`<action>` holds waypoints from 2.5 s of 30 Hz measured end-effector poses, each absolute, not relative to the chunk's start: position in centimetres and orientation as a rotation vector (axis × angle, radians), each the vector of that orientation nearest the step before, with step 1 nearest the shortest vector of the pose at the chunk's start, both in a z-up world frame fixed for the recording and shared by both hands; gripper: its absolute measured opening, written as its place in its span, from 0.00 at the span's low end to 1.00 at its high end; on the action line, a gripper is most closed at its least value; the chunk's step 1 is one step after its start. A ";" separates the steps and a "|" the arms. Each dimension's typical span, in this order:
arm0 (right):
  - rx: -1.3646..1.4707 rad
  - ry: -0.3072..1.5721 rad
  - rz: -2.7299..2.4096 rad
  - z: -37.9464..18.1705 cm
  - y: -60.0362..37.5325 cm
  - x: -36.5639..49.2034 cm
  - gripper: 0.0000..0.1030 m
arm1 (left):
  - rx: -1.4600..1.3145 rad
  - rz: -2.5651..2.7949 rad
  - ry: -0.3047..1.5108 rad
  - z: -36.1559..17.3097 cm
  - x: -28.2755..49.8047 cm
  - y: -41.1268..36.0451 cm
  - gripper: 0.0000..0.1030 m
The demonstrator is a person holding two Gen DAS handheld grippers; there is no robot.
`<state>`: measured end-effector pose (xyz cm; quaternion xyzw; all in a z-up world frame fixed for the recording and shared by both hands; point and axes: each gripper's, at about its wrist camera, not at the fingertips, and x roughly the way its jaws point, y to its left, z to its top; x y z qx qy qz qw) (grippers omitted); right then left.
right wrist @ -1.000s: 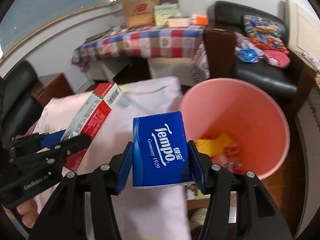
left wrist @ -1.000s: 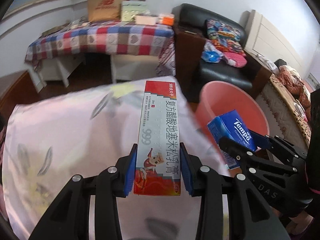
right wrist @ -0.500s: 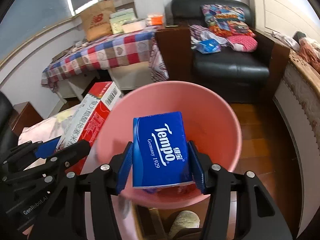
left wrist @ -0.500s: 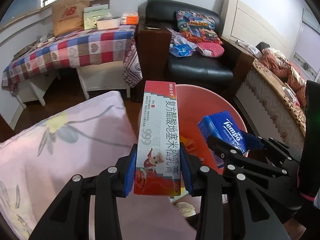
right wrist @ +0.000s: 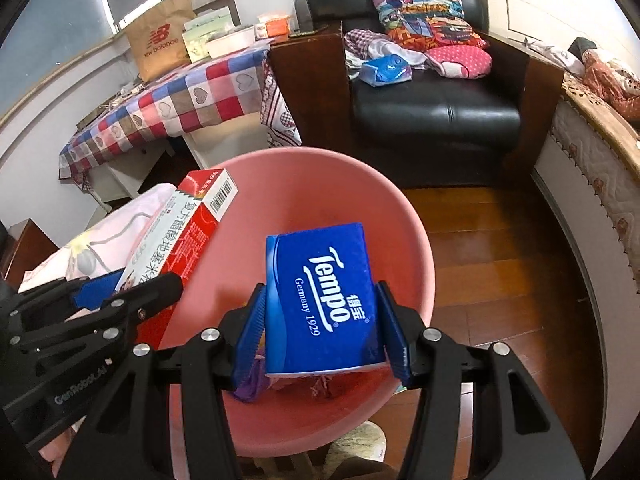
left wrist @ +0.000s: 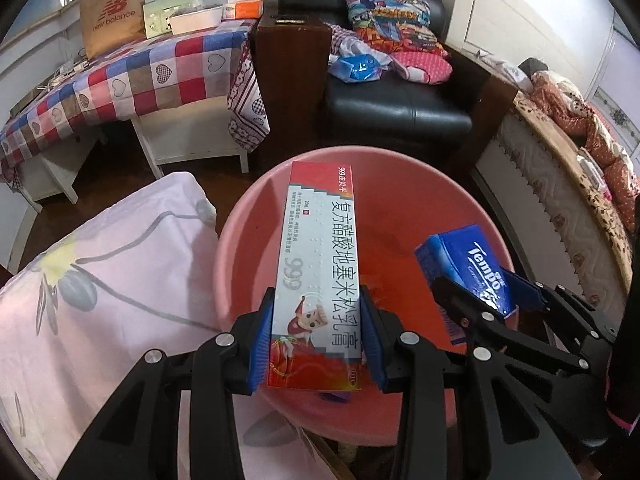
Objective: Collect trash
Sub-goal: 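Open both grippers to drop the toothpaste box and Tempo pack into the bucket, then withdraw both tools from the bucket back over the sheet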
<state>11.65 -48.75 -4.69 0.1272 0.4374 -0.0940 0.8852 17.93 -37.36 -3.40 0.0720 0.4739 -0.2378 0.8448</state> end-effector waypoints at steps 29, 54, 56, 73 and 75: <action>0.255 0.920 -0.182 -5.2 -48.7 12.2 0.53 | 0.147 -0.484 1.051 -5.1 19.3 -37.7 0.40; 0.284 0.915 -0.149 -4.8 -48.5 11.3 0.54 | 0.075 -0.520 1.039 -3.7 19.3 -36.2 0.52; 0.281 0.920 -0.140 -4.9 -48.5 11.3 0.55 | 0.067 -0.525 1.036 -3.5 19.3 -36.0 0.53; 0.263 0.879 -0.124 -2.9 -45.1 9.0 0.61 | 0.060 -0.524 0.960 -0.8 16.3 -32.8 0.54; 0.262 0.871 -0.127 -2.6 -44.4 8.6 0.61 | 0.062 -0.514 0.949 -0.5 15.6 -32.1 0.54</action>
